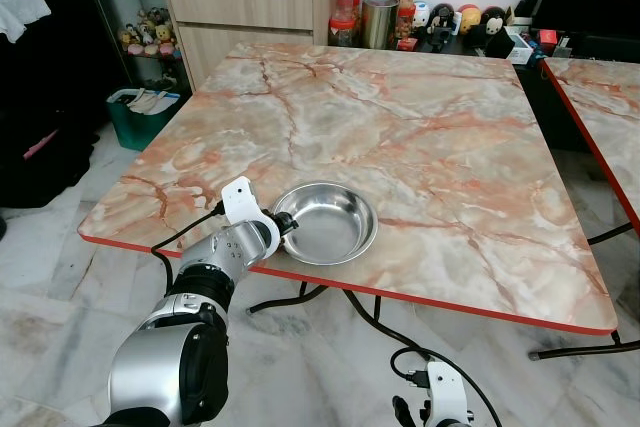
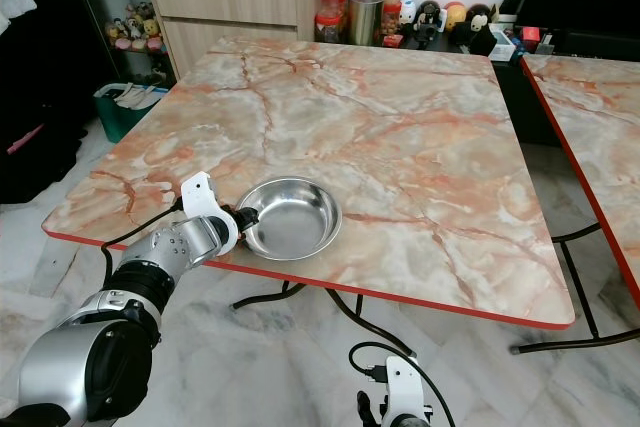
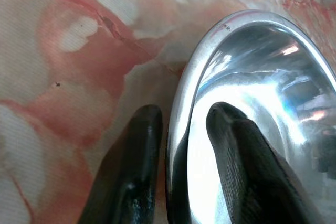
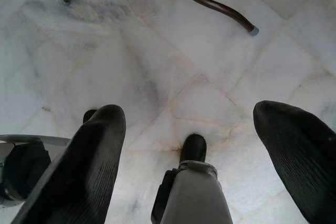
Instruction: Setting the table
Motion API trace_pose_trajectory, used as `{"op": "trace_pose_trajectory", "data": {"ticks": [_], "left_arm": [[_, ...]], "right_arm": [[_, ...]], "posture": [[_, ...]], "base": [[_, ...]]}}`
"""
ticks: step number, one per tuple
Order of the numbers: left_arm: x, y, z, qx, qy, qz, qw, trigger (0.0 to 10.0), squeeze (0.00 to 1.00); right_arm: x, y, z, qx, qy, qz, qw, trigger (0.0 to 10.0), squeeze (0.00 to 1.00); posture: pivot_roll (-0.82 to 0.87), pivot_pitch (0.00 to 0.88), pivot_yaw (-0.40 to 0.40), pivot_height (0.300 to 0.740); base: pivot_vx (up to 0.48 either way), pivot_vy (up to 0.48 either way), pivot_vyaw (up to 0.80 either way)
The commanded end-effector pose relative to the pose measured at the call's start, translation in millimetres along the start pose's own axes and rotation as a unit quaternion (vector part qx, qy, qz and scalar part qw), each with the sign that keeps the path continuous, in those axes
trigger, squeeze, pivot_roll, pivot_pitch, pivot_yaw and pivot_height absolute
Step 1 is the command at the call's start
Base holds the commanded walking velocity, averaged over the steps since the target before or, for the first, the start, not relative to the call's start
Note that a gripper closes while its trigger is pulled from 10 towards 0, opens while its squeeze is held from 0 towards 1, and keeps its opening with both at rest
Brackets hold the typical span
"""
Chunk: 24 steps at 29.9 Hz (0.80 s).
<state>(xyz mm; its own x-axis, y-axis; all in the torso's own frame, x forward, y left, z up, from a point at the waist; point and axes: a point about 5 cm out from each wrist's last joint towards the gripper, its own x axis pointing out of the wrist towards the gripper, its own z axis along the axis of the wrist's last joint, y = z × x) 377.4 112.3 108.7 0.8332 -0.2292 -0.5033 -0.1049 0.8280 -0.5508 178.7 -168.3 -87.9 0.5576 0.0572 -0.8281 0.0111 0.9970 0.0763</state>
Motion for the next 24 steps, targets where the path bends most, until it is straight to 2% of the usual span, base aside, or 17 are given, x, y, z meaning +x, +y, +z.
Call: {"op": "trace_pose_trajectory", "data": {"ticks": [1, 5, 6, 17, 18, 21, 22, 23, 24], "left_arm": [[-0.7, -3.8, 8, 0.015, -0.008, 0.001, 1.000, 10.0, 1.00], [-1.6, -2.0, 12, 0.013, -0.012, 0.001, 1.000, 10.0, 1.00], [-2.0, -1.1, 13, 0.013, -0.013, 0.003, 1.000, 10.0, 0.00], [-3.9, 2.7, 18, -0.004, -0.022, 0.004, 1.000, 10.0, 0.00], [-4.2, 2.8, 19, -0.008, -0.022, 0.000, 1.000, 10.0, 1.00], [-4.6, 3.4, 20, -0.015, -0.022, 0.000, 1.000, 10.0, 1.00], [-4.7, 4.1, 20, -0.014, -0.021, 0.003, 1.000, 10.0, 0.28], [-4.9, 5.0, 20, -0.012, -0.021, 0.004, 1.000, 10.0, 0.00], [-4.9, 5.5, 20, -0.011, -0.021, 0.005, 1.000, 10.0, 0.00]], "right_arm": [[0.1, -0.7, 2, 0.004, -0.004, -0.002, 1.000, 10.0, 0.00], [0.3, -0.3, 3, 0.003, -0.004, -0.001, 1.000, 10.0, 0.00], [0.5, 0.0, 3, 0.003, -0.005, -0.001, 1.000, 10.0, 0.00], [0.9, 1.1, 6, 0.001, -0.007, 0.002, 1.000, 10.0, 0.00], [1.0, 1.3, 6, 0.001, -0.007, 0.002, 1.000, 10.0, 0.00], [1.1, 1.7, 6, 0.001, -0.007, 0.003, 1.000, 10.0, 0.00], [1.1, 1.8, 6, 0.001, -0.007, 0.003, 1.000, 10.0, 0.00], [1.2, 2.0, 6, 0.001, -0.008, 0.003, 1.000, 10.0, 0.00], [1.2, 2.1, 6, 0.001, -0.008, 0.004, 1.000, 10.0, 0.00]], "posture": [[0.05, 0.000, 0.007, 0.740], [0.06, 0.000, 0.005, 0.740], [0.06, 0.000, 0.004, 0.740], [0.07, 0.000, 0.000, 0.740], [0.07, 0.000, 0.000, 0.740], [0.07, 0.000, 0.000, 0.740], [0.07, 0.000, 0.001, 0.740], [0.07, 0.000, 0.001, 0.740], [0.07, 0.000, 0.001, 0.740]], "base": [[0.000, 0.000, 0.00], [0.000, 0.000, 0.00], [0.000, 0.000, 0.00], [0.000, 0.000, 0.00], [0.000, 0.000, 0.00], [0.000, 0.000, 0.00], [0.000, 0.000, 0.00], [0.000, 0.000, 0.00], [0.000, 0.000, 0.00]]}}
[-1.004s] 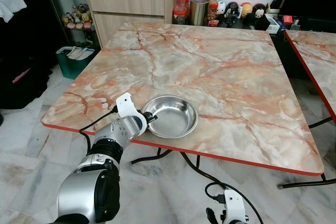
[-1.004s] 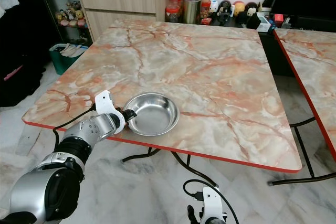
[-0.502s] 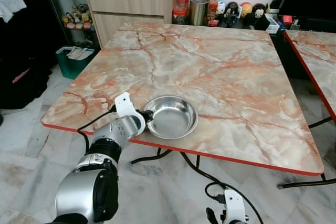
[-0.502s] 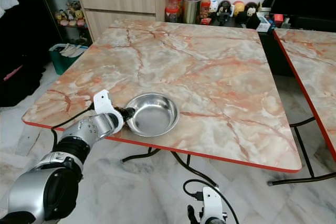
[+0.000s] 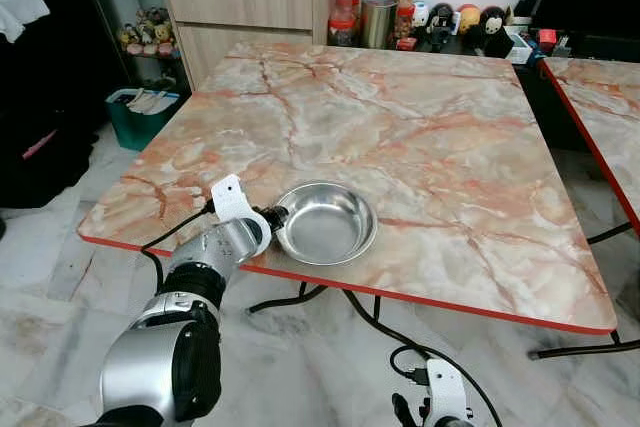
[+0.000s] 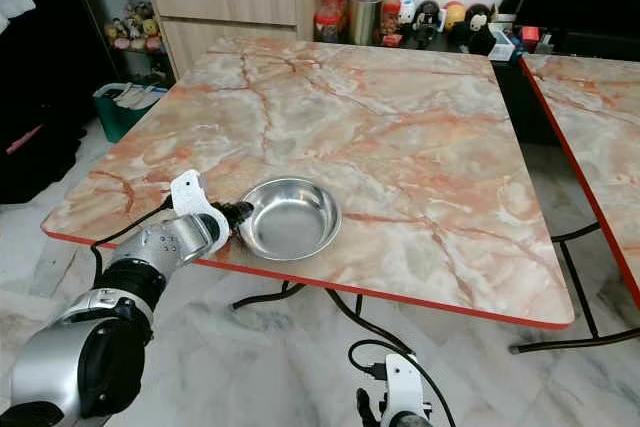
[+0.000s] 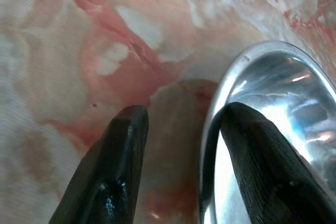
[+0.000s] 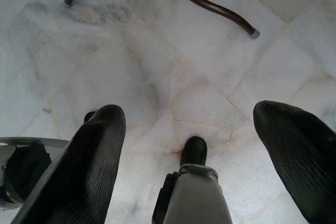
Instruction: Setting the table
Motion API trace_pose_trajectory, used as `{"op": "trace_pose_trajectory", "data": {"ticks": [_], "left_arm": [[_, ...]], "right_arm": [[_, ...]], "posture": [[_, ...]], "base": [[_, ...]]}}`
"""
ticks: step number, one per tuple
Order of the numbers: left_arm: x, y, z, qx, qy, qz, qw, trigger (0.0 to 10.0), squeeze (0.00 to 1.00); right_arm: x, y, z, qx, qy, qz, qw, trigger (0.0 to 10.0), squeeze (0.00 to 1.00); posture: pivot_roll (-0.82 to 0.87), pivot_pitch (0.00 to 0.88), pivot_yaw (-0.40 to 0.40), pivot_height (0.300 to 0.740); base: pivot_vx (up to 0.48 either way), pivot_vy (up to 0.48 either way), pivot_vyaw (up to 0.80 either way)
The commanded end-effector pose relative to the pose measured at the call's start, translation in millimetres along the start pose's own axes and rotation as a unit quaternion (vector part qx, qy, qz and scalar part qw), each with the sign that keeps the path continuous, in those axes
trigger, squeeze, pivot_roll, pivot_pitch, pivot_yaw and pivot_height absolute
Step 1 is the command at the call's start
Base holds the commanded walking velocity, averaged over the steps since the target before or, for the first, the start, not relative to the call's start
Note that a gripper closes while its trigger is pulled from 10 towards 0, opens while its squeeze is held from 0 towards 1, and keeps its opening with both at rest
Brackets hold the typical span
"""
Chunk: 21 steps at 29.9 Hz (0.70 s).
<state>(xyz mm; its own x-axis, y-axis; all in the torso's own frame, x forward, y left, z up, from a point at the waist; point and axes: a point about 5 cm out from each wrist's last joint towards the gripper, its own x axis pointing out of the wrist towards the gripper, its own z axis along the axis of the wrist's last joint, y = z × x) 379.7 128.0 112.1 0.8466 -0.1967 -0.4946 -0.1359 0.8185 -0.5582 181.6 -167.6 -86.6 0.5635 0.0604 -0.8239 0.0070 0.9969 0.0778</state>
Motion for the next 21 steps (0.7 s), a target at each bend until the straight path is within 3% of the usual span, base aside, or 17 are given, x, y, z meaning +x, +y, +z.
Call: {"op": "trace_pose_trajectory", "data": {"ticks": [1, 9, 11, 16, 19, 21], "left_arm": [[-1.6, -4.6, 9, 0.003, -0.007, -0.005, 1.000, 10.0, 0.00], [-5.0, 9.4, 13, -0.025, -0.018, 0.002, 1.000, 10.0, 0.00], [-8.4, 17.6, 17, -0.060, -0.035, -0.004, 0.998, 10.0, 0.00], [-11.4, 24.5, 20, -0.067, -0.049, -0.004, 0.997, 10.0, 0.00], [-18.2, 38.6, 23, -0.111, -0.071, -0.009, 0.991, 10.0, 0.00], [-20.1, 42.0, 23, -0.117, -0.077, -0.009, 0.990, 10.0, 0.00]], "right_arm": [[0.6, 1.4, 3, 0.002, -0.004, 0.002, 1.000, 10.0, 0.00], [0.5, 1.3, 3, 0.003, -0.004, 0.002, 1.000, 10.0, 0.00], [0.5, 1.3, 2, 0.002, -0.003, 0.003, 1.000, 10.0, 0.00], [0.4, 1.4, 2, 0.001, -0.002, 0.004, 1.000, 10.0, 0.00], [0.3, 1.6, 2, 0.001, -0.003, 0.006, 1.000, 10.0, 0.00], [0.3, 1.4, 1, 0.001, -0.002, 0.006, 1.000, 10.0, 0.00]], "posture": [[0.07, 0.000, 0.001, 0.740], [0.08, 0.000, 0.002, 0.740], [0.08, 0.000, 0.001, 0.740], [0.08, 0.000, 0.001, 0.740], [0.08, 0.000, 0.002, 0.740], [0.08, 0.000, 0.002, 0.740]], "base": [[0.000, 0.000, 0.00], [0.000, 0.000, 0.00], [0.000, 0.000, 0.00], [0.000, 0.000, 0.00], [0.000, 0.000, 0.00], [0.000, 0.000, 0.00]]}}
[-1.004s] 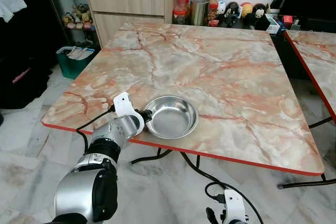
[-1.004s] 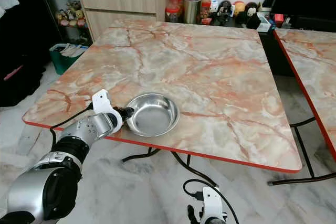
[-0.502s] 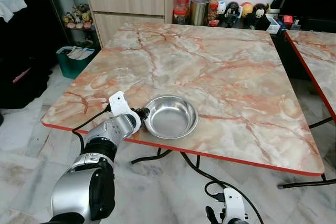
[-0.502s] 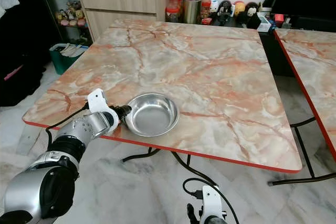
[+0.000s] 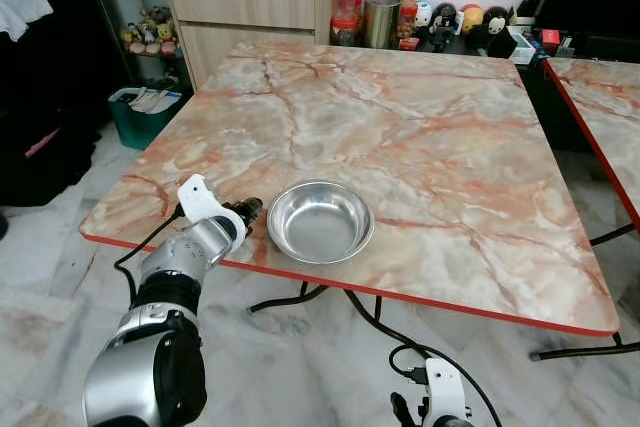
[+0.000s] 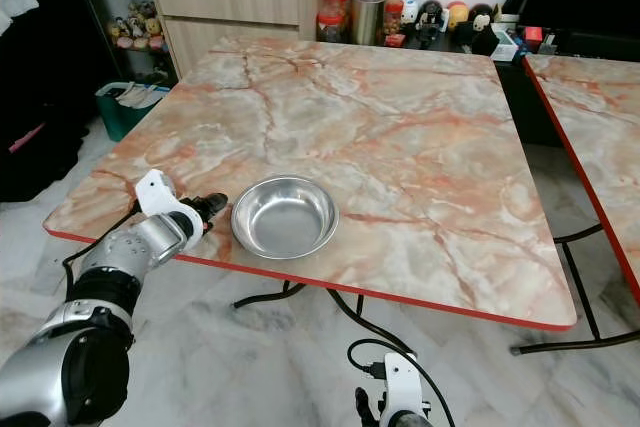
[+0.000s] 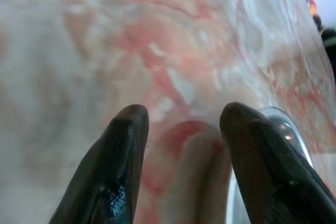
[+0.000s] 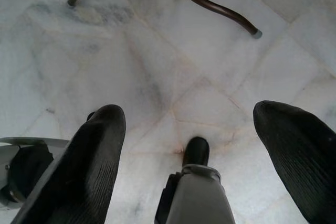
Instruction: Setting the table
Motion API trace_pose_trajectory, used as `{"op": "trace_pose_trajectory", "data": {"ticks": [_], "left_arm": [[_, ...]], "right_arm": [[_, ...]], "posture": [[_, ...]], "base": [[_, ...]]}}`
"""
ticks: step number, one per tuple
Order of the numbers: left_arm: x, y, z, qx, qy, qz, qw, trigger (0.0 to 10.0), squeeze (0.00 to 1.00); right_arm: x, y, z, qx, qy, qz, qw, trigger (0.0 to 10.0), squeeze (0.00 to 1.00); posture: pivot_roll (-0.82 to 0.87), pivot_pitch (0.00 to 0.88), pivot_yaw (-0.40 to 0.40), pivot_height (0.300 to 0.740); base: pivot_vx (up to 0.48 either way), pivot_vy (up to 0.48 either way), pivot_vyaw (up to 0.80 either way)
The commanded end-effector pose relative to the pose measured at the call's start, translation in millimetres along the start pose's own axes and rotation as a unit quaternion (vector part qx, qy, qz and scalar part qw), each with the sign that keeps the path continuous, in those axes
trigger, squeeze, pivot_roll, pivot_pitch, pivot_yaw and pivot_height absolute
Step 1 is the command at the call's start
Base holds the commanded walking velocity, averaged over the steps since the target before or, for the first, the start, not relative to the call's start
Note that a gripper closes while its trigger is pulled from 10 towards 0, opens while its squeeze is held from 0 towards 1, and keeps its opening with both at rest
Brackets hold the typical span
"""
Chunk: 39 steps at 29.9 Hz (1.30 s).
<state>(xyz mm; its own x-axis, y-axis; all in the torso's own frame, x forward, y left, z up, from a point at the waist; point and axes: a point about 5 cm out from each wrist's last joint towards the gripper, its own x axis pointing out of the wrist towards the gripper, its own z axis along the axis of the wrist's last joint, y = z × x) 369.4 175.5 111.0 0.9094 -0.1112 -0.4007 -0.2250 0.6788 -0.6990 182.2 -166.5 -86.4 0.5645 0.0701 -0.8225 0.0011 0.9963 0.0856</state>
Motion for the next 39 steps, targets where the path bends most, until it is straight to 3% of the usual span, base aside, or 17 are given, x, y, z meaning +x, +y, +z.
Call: {"op": "trace_pose_trajectory", "data": {"ticks": [1, 8, 9, 11, 13, 15, 18, 19, 22, 24, 28, 30, 31, 33, 36, 37, 39], "left_arm": [[-2.8, 1.3, 4, -0.012, -0.007, -0.006, 1.000, 10.0, 0.00], [-8.3, 9.9, 2, 0.015, -0.015, -0.002, 1.000, 10.0, 0.00], [-10.8, 14.9, 6, 0.034, -0.041, 0.004, 0.999, 10.0, 0.00], [-23.4, 35.1, 26, 0.042, -0.137, 0.035, 0.989, 10.0, 0.00], [-37.1, 59.5, 43, 0.069, -0.208, 0.092, 0.971, 10.0, 0.00], [-39.1, 62.5, 44, 0.073, -0.213, 0.099, 0.969, 10.0, 0.00], [-62.4, 103.2, 57, 0.150, -0.273, 0.227, 0.923, 10.0, 0.00], [-72.0, 120.0, 59, 0.150, -0.286, 0.266, 0.908, 10.0, 0.00], [-91.5, 154.5, 54, 0.134, -0.297, 0.332, 0.885, 10.0, 0.00], [-105.1, 181.2, 40, 0.168, -0.276, 0.377, 0.868, 10.0, 0.00], [-110.4, 199.3, 20, 0.212, -0.228, 0.408, 0.859, 10.0, 0.00], [-110.8, 211.3, -5, 0.270, -0.159, 0.412, 0.856, 10.0, 0.00], [-110.5, 217.8, -22, 0.265, -0.115, 0.410, 0.865, 10.0, 0.00], [-110.7, 221.6, -31, 0.250, -0.091, 0.409, 0.873, 10.0, 0.00], [-107.9, 223.3, -52, 0.221, -0.051, 0.384, 0.895, 10.0, 0.00], [-105.0, 222.3, -66, 0.217, -0.016, 0.369, 0.904, 10.0, 0.00], [-98.4, 215.8, -81, 0.241, 0.023, 0.342, 0.908, 10.0, 0.00]], "right_arm": [[0.1, 0.3, 1, 0.001, -0.002, 0.001, 1.000, 10.0, 0.00], [-0.2, -0.3, 0, -0.001, 0.000, 0.002, 1.000, 10.0, 0.00], [-0.2, -0.3, 0, -0.001, 0.000, 0.002, 1.000, 10.0, 0.00], [-0.4, -0.3, -1, -0.001, 0.000, 0.002, 1.000, 10.0, 0.00], [-0.5, 0.0, -2, 0.000, 0.000, 0.002, 1.000, 10.0, 0.00], [-0.5, 0.1, -2, 0.000, 0.000, 0.002, 1.000, 10.0, 0.00], [-0.5, 0.7, -3, 0.000, 0.000, 0.004, 1.000, 10.0, 0.00], [-0.4, 1.1, -3, 0.000, 0.001, 0.004, 1.000, 10.0, 0.00], [-0.3, 1.5, -2, 0.000, 0.000, 0.005, 1.000, 10.0, 0.00], [-0.2, 1.4, -1, 0.001, -0.002, 0.005, 1.000, 10.0, 0.00], [-0.1, 0.8, 0, 0.001, -0.002, 0.004, 1.000, 10.0, 0.00], [-0.1, 0.5, 0, 0.001, -0.003, 0.004, 1.000, 10.0, 0.00], [-0.1, 0.3, 0, 0.000, -0.003, 0.004, 1.000, 10.0, 0.00], [-0.1, 0.3, 0, 0.000, -0.003, 0.005, 1.000, 10.0, 0.00], [-0.1, 0.0, 1, 0.000, -0.004, 0.004, 1.000, 10.0, 0.00], [-0.1, 0.0, 1, 0.000, -0.004, 0.004, 1.000, 10.0, 0.00], [-0.1, 0.0, 1, 0.000, -0.005, 0.003, 1.000, 10.0, 0.00]], "posture": [[0.08, 0.000, 0.002, 0.740], [0.08, 0.000, 0.001, 0.740], [0.08, 0.000, 0.003, 0.740], [0.08, 0.000, 0.006, 0.740], [0.08, 0.000, 0.008, 0.740], [0.08, 0.000, 0.008, 0.740], [0.08, 0.000, 0.010, 0.740], [0.08, 0.000, 0.011, 0.740], [0.08, 0.000, 0.010, 0.740], [0.08, 0.000, 0.009, 0.740], [0.09, 0.000, 0.003, 0.740], [0.09, 0.000, 0.000, 0.740], [0.09, 0.000, 0.000, 0.740], [0.09, 0.000, 0.000, 0.740], [0.09, 0.000, -0.003, 0.740], [0.09, 0.000, -0.003, 0.740], [0.08, 0.000, -0.005, 0.740]], "base": [[0.000, 0.000, 0.00], [0.000, 0.000, 0.00], [0.000, 0.000, 0.00], [0.000, 0.000, 0.00], [0.000, 0.000, 0.00], [0.000, 0.000, 0.00], [0.000, 0.000, 0.00], [0.000, 0.000, 0.00], [0.000, 0.000, 0.00], [0.000, 0.000, 0.00], [0.000, 0.000, 0.00], [0.000, 0.000, 0.00], [0.000, 0.000, 0.00], [0.000, 0.000, 0.00], [0.000, 0.000, 0.00], [0.000, 0.000, 0.00], [0.000, 0.000, 0.00]]}}
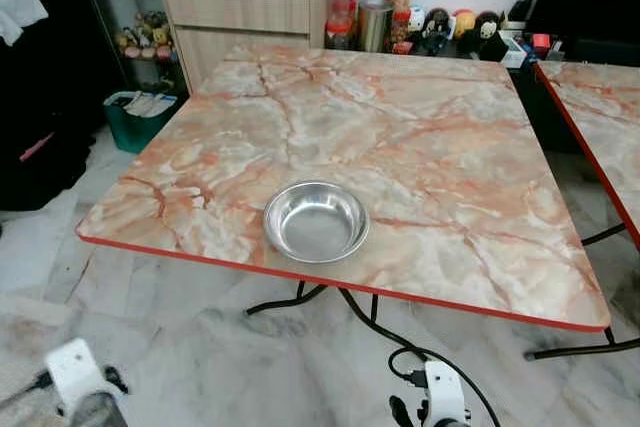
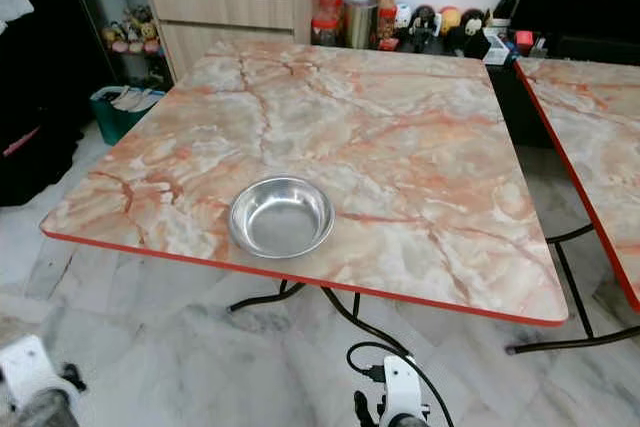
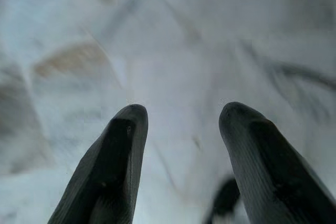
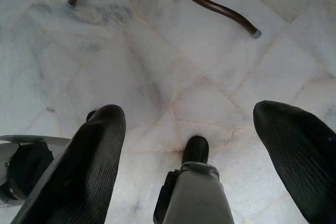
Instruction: Setting the table
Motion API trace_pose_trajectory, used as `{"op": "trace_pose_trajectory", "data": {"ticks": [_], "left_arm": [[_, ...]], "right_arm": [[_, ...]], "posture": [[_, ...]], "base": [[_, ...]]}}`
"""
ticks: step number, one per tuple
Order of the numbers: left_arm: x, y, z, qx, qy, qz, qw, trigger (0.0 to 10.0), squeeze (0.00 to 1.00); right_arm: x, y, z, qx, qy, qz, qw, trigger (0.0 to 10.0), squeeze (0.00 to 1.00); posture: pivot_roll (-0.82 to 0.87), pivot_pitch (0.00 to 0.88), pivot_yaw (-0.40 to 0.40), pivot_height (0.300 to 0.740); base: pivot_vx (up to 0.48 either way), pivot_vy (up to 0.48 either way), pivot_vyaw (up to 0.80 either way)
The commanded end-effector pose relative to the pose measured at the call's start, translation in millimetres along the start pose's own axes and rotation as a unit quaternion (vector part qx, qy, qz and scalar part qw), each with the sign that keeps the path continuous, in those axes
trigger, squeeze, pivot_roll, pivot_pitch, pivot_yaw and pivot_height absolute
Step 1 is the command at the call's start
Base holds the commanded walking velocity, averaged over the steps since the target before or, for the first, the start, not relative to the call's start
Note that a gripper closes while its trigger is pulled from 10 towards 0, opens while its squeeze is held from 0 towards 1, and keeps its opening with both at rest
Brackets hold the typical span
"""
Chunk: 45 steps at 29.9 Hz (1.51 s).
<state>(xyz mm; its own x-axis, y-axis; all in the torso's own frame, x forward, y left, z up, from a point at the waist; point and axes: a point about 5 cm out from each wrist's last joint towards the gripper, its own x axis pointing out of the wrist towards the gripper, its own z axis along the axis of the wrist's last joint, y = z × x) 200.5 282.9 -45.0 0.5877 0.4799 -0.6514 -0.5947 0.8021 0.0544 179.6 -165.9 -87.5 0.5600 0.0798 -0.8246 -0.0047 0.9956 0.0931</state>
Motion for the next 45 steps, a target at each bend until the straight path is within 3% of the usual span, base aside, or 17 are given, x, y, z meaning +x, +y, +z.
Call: {"op": "trace_pose_trajectory", "data": {"ticks": [1, 5, 7, 8, 9, 11, 20, 22, 33, 45], "left_arm": [[-1.1, -15.0, -6, 0.027, 0.018, -0.036, 0.999, 10.0, 0.00], [-2.7, -32.1, -6, 0.051, 0.016, -0.073, 0.996, 10.0, 0.00], [-4.9, -46.9, -8, 0.092, 0.016, -0.110, 0.990, 10.0, 0.00], [-4.9, -46.9, -8, 0.092, 0.016, -0.110, 0.990, 10.0, 0.00], [-7.2, -58.0, -10, 0.132, 0.017, -0.138, 0.981, 10.0, 0.00], [-9.0, -65.7, -12, 0.161, 0.018, -0.153, 0.975, 10.0, 0.00], [-11.4, -67.3, -21, 0.193, 0.024, -0.149, 0.969, 10.0, 0.00], [-13.4, -63.0, -31, 0.203, 0.036, -0.148, 0.967, 10.0, 0.00], [-14.1, -51.8, -40, 0.210, 0.049, -0.129, 0.968, 10.0, 0.00], [-15.5, -54.4, -43, 0.207, 0.056, -0.131, 0.968, 10.0, 0.00]], "right_arm": [[0.3, -0.7, 4, 0.001, -0.008, -0.002, 1.000, 10.0, 0.00], [0.3, -1.1, 4, 0.000, -0.009, -0.002, 1.000, 10.0, 0.00], [0.3, -1.1, 4, -0.001, -0.009, -0.001, 1.000, 10.0, 0.00], [0.3, -1.1, 4, -0.001, -0.009, -0.001, 1.000, 10.0, 0.00], [0.3, -1.1, 4, -0.002, -0.009, -0.001, 1.000, 10.0, 0.00], [0.2, -1.5, 4, 0.000, -0.010, -0.003, 1.000, 10.0, 0.00], [-0.3, -3.1, 3, 0.000, -0.009, -0.008, 1.000, 10.0, 0.00], [-0.5, -3.6, 1, -0.001, -0.007, -0.009, 1.000, 10.0, 0.00], [-0.9, -2.7, -1, -0.001, -0.007, -0.009, 1.000, 10.0, 0.00], [-1.0, -1.9, -1, -0.021, -0.009, 0.002, 1.000, 10.0, 0.00]], "posture": [[0.08, 0.000, -0.006, 0.740], [0.08, 0.000, -0.008, 0.740], [0.07, 0.000, -0.010, 0.740], [0.07, 0.000, -0.010, 0.740], [0.06, 0.000, -0.007, 0.740], [0.05, 0.000, -0.005, 0.740], [0.04, 0.000, -0.005, 0.740], [0.04, 0.000, -0.006, 0.740], [0.04, 0.000, -0.003, 0.740], [0.05, 0.000, -0.005, 0.740]], "base": [[0.000, 0.000, 0.00], [0.000, 0.000, 0.00], [0.000, 0.000, 0.00], [0.000, 0.000, 0.00], [0.000, 0.000, 0.00], [0.000, 0.000, 0.00], [0.000, -0.239, 0.00], [0.000, -0.476, 0.00], [0.000, -0.475, 0.00], [0.086, -0.433, 0.15]]}}
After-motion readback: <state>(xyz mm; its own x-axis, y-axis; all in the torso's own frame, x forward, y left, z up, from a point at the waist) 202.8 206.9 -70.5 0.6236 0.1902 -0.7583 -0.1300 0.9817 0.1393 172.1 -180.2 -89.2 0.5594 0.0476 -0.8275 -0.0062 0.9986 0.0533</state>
